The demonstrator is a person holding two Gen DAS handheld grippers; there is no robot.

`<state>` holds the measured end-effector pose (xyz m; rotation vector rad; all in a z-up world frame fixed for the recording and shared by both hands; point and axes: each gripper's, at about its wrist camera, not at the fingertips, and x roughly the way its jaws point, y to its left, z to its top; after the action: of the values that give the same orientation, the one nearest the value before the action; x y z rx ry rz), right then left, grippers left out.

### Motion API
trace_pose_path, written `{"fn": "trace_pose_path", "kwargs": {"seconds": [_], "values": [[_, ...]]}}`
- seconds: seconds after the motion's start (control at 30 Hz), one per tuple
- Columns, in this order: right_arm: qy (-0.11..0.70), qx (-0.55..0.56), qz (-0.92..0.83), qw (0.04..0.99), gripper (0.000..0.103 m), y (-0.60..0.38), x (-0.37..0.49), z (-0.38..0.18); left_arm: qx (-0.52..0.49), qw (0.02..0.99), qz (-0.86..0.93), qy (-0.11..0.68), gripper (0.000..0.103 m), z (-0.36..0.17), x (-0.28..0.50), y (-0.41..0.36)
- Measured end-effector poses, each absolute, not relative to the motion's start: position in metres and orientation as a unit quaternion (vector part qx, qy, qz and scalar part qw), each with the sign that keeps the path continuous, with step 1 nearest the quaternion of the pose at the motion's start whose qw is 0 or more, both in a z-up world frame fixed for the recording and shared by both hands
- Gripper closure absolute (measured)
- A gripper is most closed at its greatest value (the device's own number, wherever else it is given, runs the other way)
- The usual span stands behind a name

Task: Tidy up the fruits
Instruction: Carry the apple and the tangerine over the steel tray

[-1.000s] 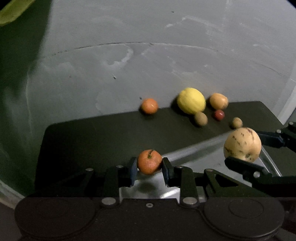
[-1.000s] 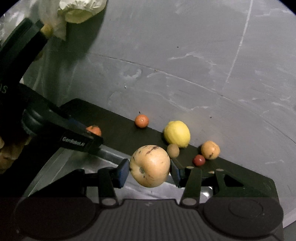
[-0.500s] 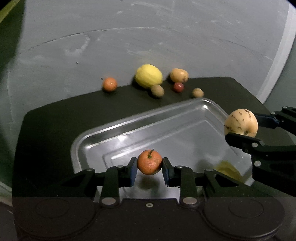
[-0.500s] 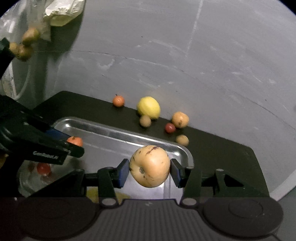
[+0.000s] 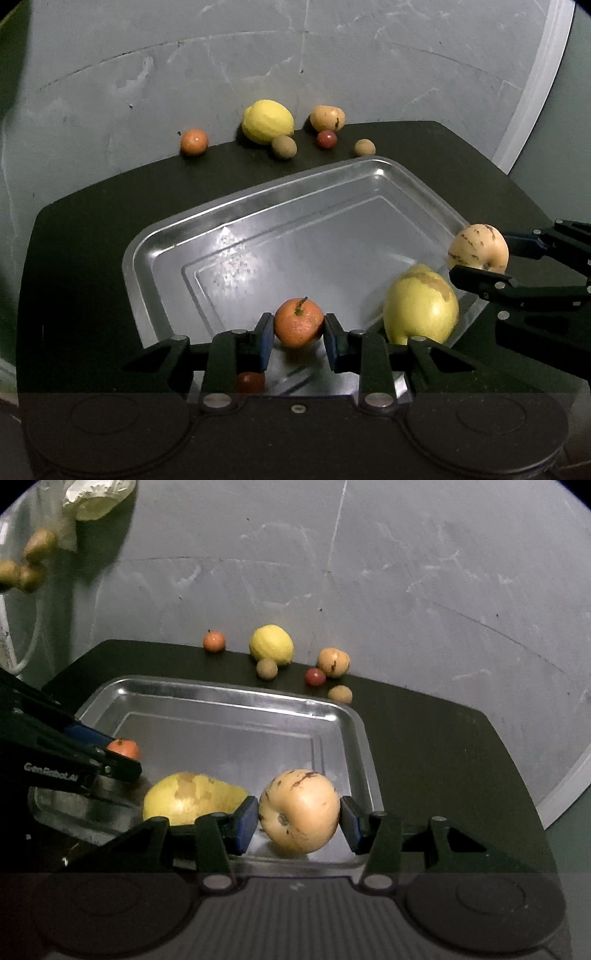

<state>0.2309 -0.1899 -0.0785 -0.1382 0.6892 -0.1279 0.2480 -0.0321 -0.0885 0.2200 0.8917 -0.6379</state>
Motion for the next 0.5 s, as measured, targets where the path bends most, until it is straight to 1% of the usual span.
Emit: {"fn": "trace_pose_path", "kwargs": {"seconds": [0.5], "values": [[0.347,-0.066,-0.08,0.932,0.05,-0.184,0.228,-0.083,0.113,0.839,-0.314,0.429,0.072,-0.095,0.236,-0.035]]}}
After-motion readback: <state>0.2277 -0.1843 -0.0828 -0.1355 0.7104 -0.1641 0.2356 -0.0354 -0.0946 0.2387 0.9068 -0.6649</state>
